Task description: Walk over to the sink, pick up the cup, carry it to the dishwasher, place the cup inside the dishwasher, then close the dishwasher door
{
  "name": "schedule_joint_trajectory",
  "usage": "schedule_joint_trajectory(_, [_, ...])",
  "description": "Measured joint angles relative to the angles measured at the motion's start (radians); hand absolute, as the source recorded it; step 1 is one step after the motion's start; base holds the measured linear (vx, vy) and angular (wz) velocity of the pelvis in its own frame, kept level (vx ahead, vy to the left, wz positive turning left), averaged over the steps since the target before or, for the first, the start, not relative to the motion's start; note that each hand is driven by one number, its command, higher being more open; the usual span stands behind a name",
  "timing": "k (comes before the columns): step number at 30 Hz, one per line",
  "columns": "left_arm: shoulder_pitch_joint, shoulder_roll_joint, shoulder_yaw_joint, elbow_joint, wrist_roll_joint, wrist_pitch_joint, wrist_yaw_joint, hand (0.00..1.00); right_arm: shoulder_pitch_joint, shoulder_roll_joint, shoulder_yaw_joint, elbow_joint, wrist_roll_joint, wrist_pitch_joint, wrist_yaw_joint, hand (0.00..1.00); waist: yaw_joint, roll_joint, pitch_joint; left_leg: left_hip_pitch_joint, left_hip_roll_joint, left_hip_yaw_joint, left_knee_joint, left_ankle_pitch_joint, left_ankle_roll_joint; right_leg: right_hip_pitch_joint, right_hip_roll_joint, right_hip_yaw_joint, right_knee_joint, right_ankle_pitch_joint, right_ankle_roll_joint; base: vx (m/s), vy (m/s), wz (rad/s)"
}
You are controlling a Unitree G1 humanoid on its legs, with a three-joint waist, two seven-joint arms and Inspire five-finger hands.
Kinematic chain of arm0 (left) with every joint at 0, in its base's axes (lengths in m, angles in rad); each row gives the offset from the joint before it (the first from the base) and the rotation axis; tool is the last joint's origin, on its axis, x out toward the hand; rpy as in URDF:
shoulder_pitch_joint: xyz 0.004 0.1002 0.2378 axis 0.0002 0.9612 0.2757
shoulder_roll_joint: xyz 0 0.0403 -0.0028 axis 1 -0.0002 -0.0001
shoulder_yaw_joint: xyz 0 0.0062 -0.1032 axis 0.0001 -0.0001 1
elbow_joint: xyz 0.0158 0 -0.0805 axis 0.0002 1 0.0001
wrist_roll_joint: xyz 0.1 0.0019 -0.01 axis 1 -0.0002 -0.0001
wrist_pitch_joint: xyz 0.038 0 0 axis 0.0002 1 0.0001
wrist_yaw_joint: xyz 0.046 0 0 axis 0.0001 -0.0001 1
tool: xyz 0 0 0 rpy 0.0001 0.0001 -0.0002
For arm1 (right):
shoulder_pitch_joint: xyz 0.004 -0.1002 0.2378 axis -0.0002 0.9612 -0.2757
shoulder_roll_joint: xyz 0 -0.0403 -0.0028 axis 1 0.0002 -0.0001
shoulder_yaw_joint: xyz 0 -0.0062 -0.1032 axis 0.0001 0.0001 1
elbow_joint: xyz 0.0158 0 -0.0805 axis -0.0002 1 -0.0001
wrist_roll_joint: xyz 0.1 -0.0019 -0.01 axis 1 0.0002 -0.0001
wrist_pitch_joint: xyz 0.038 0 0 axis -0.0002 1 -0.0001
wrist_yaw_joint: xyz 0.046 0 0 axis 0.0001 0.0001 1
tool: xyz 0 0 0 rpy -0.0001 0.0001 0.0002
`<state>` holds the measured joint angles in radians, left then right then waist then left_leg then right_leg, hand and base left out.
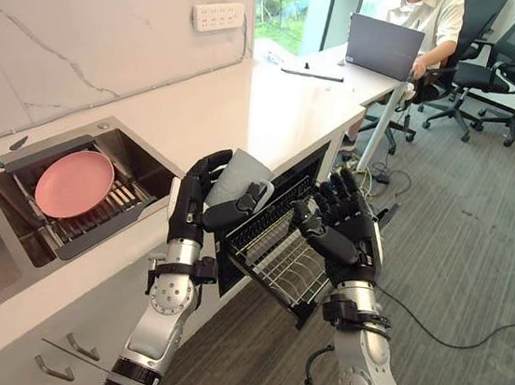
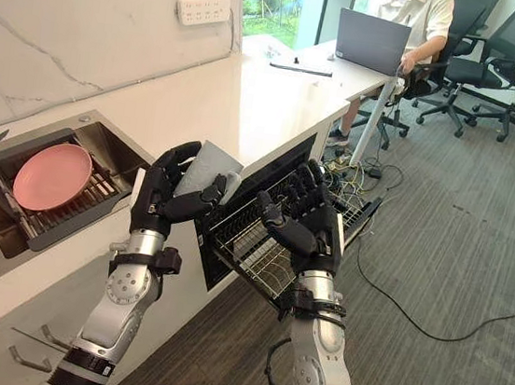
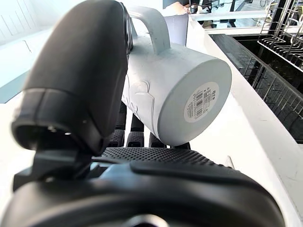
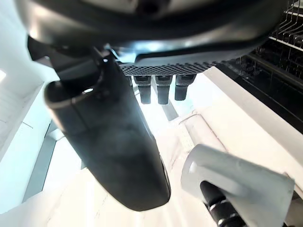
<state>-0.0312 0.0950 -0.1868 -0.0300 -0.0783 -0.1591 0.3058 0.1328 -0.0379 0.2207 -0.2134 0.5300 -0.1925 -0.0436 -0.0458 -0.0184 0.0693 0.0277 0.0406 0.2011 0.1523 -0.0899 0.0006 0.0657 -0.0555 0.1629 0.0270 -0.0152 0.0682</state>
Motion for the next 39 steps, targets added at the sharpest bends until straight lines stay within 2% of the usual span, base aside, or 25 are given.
schedule_joint_trajectory(10, [0.001, -0.013, -0.11, 0.002, 0.0, 0.001, -0.002, 0.3, -0.018, 0.001, 0.042, 0.003, -0.003, -0.007, -0.027, 0.9, 0.003, -0.007, -0.032, 0.007, -0.023, -0.012, -0.05, 0.031, 0.012, 0.0, -0.02, -0.014, -0.008, 0.005, 0.008, -0.01, 0.006, 0.05])
schedule_joint_trajectory(17, [0.002, -0.028, -0.167, -0.001, 0.0, 0.001, 0.0, 0.3, -0.049, 0.005, 0.044, 0.042, -0.023, -0.012, -0.077, 0.9, 0.004, -0.008, -0.033, 0.053, -0.045, -0.024, -0.17, 0.098, 0.008, -0.008, -0.029, -0.03, -0.006, 0.004, 0.01, -0.04, -0.014, 0.06])
schedule_joint_trajectory(20, [0.001, -0.028, -0.183, -0.009, 0.0, 0.001, 0.001, 0.3, -0.049, 0.013, 0.044, 0.044, -0.03, -0.017, -0.091, 0.9, 0.004, -0.008, -0.034, 0.066, -0.048, -0.028, -0.21, 0.128, 0.018, -0.013, -0.029, -0.035, -0.007, 0.004, 0.01, -0.02, -0.02, 0.05])
schedule_joint_trajectory(29, [0.001, -0.031, -0.24, -0.042, 0.0, 0.001, 0.005, 0.3, -0.049, 0.017, 0.047, 0.065, -0.066, -0.021, -0.129, 0.9, 0.004, -0.01, -0.059, 0.076, -0.053, -0.047, -0.239, 0.145, 0.017, -0.006, -0.032, -0.056, -0.011, 0.003, 0.011, -0.01, -0.007, 0.05])
schedule_joint_trajectory(39, [0.002, -0.032, -0.253, -0.047, 0.0, 0.001, 0.021, 0.3, -0.054, 0.027, 0.06, 0.079, -0.066, -0.032, -0.16, 0.9, 0.005, -0.017, -0.07, 0.073, -0.052, -0.059, -0.24, 0.155, 0.016, -0.005, -0.033, -0.069, -0.012, 0.001, 0.008, -0.03, -0.015, 0.04])
